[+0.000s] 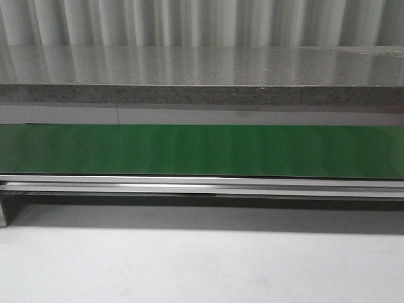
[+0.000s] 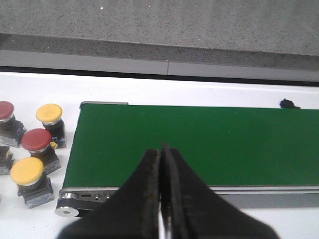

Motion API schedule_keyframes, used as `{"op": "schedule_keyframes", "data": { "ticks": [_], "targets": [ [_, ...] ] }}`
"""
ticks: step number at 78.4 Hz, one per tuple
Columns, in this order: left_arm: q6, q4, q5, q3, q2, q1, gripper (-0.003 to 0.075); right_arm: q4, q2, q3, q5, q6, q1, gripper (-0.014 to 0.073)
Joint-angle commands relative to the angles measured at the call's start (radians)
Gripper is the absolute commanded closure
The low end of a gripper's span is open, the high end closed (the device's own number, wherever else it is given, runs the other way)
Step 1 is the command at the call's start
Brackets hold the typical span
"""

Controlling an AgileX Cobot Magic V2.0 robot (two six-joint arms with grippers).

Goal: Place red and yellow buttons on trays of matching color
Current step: 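Move the left gripper over a yellow button in the pile, then grasp the yellow button with the left gripper and carry it onto the belt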

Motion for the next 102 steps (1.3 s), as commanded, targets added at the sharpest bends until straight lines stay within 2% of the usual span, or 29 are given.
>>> {"op": "schedule_keyframes", "data": {
  "ticks": [1, 6, 16, 17, 23, 25, 28, 32, 46, 63, 73, 102],
  "targets": [
    [-0.026, 0.013, -0.066, -0.083, 0.079, 0.028, 0.0734, 0.015, 0.004, -0.021, -0.062, -0.012, 0.004, 0.0660],
    [-0.026, 0.013, -0.061, -0.118, 0.123, 0.052, 0.0706, 0.015, 0.004, -0.021, -0.062, -0.012, 0.004, 0.0660],
    [-0.026, 0.013, -0.047, -0.176, 0.222, 0.108, 0.0584, 0.015, 0.004, -0.021, -0.062, -0.012, 0.004, 0.0660],
    [-0.026, 0.013, -0.047, -0.188, 0.242, 0.122, 0.0536, 0.015, 0.004, -0.021, -0.062, -0.012, 0.004, 0.0660],
    [-0.026, 0.013, -0.045, -0.221, 0.298, 0.167, 0.0414, 0.015, 0.004, -0.021, -0.062, -0.012, 0.004, 0.0660],
    [-0.026, 0.013, -0.039, -0.234, 0.329, 0.186, 0.0347, 0.015, 0.004, -0.021, -0.062, -0.012, 0.004, 0.0660],
    [-0.026, 0.013, -0.026, -0.249, 0.363, 0.217, 0.0286, 0.015, 0.004, -0.021, -0.062, -0.012, 0.004, 0.0660],
    [-0.026, 0.011, -0.002, -0.260, 0.391, 0.236, 0.0258, 0.015, 0.004, -0.021, -0.062, -0.012, 0.004, 0.0660],
    [0.019, 0.001, 0.151, -0.336, 0.510, 0.321, 0.0258, 0.015, 0.004, -0.021, -0.062, -0.012, 0.004, 0.0660],
    [0.045, -0.013, 0.252, -0.401, 0.631, 0.419, 0.0258, 0.015, 0.004, -0.021, -0.062, -0.012, 0.004, 0.0660],
    [0.105, -0.103, 0.322, -0.436, 0.735, 0.465, 0.0258, 0.015, 0.004, -0.021, -0.062, -0.012, 0.004, 0.0660],
    [0.126, -0.126, 0.438, -0.577, 1.023, 0.497, 0.0258, 0.015, 0.004, -0.021, -0.062, -0.012, 0.004, 0.0660]
  ]
}}
